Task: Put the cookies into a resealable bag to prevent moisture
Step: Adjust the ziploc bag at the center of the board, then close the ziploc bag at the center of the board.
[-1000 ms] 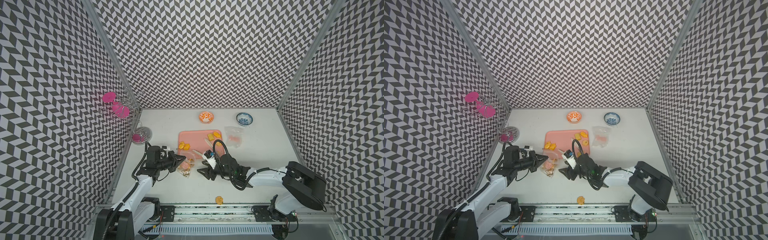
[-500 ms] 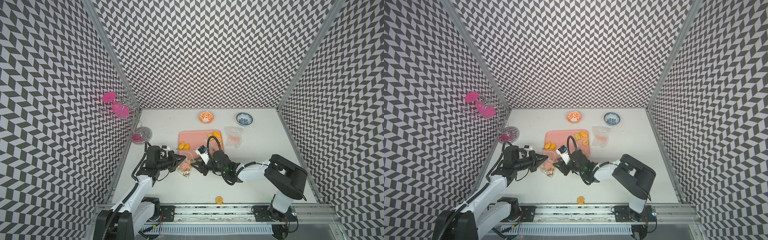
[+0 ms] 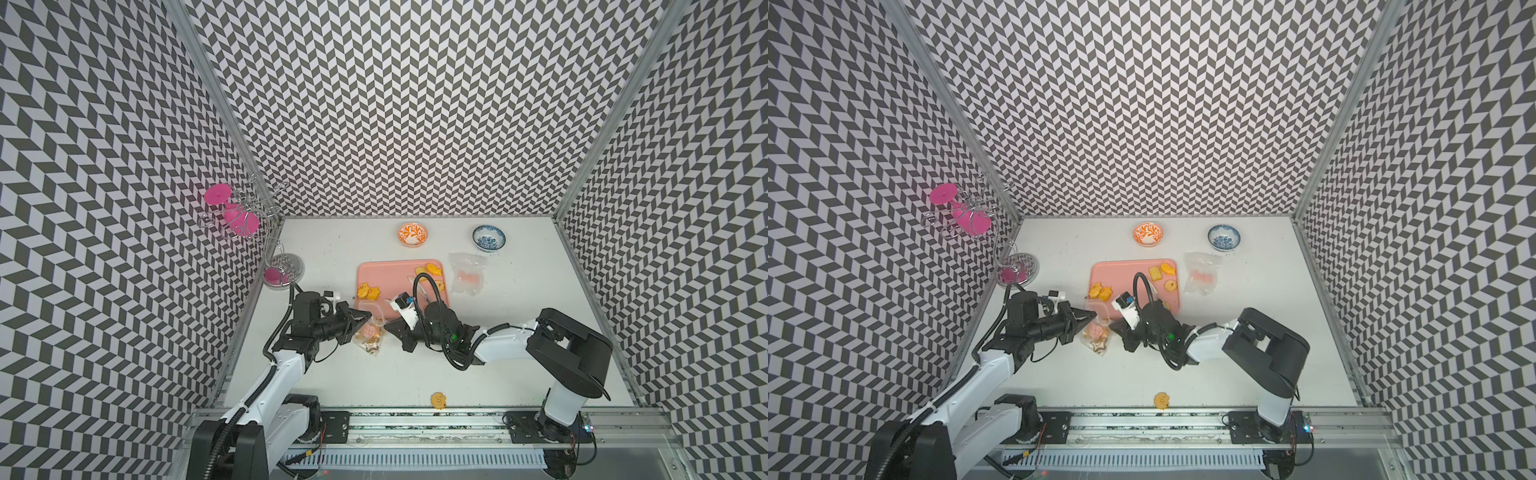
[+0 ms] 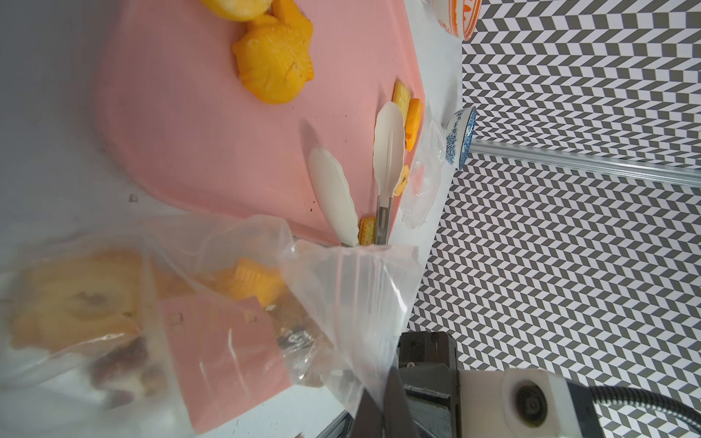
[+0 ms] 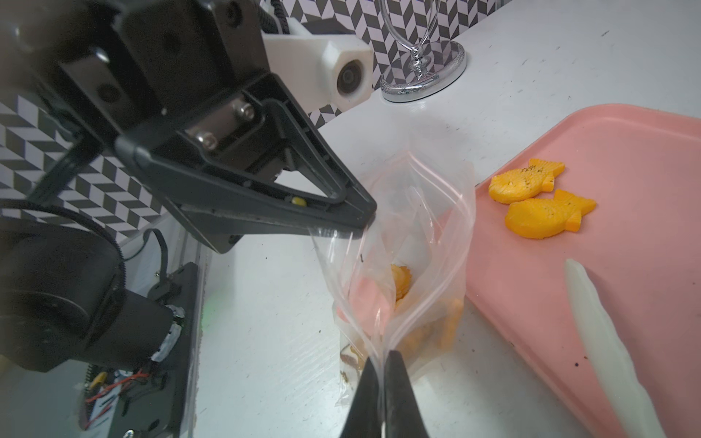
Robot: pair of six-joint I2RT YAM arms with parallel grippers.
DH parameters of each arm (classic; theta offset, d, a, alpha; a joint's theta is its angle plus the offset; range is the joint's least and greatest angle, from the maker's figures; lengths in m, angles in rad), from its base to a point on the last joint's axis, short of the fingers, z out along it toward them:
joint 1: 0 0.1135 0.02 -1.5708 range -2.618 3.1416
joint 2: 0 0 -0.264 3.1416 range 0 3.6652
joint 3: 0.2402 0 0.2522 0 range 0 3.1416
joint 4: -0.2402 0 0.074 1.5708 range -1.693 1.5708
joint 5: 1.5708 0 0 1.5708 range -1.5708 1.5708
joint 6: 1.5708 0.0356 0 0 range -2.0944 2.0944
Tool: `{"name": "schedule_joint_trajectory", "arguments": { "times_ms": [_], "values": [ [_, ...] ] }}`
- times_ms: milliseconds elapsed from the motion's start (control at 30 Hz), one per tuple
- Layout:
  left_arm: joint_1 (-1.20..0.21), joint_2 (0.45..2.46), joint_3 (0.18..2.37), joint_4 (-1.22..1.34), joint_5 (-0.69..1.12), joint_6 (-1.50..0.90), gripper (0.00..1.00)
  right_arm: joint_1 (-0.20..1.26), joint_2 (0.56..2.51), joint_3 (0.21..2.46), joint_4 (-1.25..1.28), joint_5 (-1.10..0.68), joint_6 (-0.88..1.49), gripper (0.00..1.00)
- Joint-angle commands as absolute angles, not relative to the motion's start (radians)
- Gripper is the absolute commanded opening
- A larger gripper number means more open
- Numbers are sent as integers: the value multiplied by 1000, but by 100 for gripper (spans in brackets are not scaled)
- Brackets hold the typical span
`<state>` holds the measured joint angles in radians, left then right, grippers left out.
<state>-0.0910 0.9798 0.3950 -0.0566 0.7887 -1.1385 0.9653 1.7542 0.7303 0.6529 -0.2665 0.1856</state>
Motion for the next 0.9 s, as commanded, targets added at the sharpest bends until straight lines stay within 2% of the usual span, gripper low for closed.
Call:
{"name": "schedule_joint_trajectory", "arguments": {
  "times_ms": [0,200,233,300,400,500,600,767,867],
  "values": [
    [-85,956,480,-157,728,-1035,15,960,1675,757,618,-268,102,1],
    [-87,927,654,-347,597,-702,39,939,1591,835,373,-339,-120,0],
    [-89,921,679,-370,578,-626,44,931,1584,854,324,-376,-162,0],
    [-94,916,726,-423,551,-473,61,914,1573,897,215,-434,-245,0],
    [-118,905,773,-459,490,-308,65,884,1559,978,26,-493,-374,0],
    [-120,872,754,-320,661,-183,65,865,1559,1074,-162,-528,-510,0],
    [-152,852,777,-286,757,-6,65,859,1577,1133,-323,-534,-641,0],
    [-189,899,807,-517,830,472,60,817,1547,1077,-294,-543,-710,0],
    [-232,1019,882,-668,868,643,64,766,1501,1009,-189,-647,-719,0]
  ]
}}
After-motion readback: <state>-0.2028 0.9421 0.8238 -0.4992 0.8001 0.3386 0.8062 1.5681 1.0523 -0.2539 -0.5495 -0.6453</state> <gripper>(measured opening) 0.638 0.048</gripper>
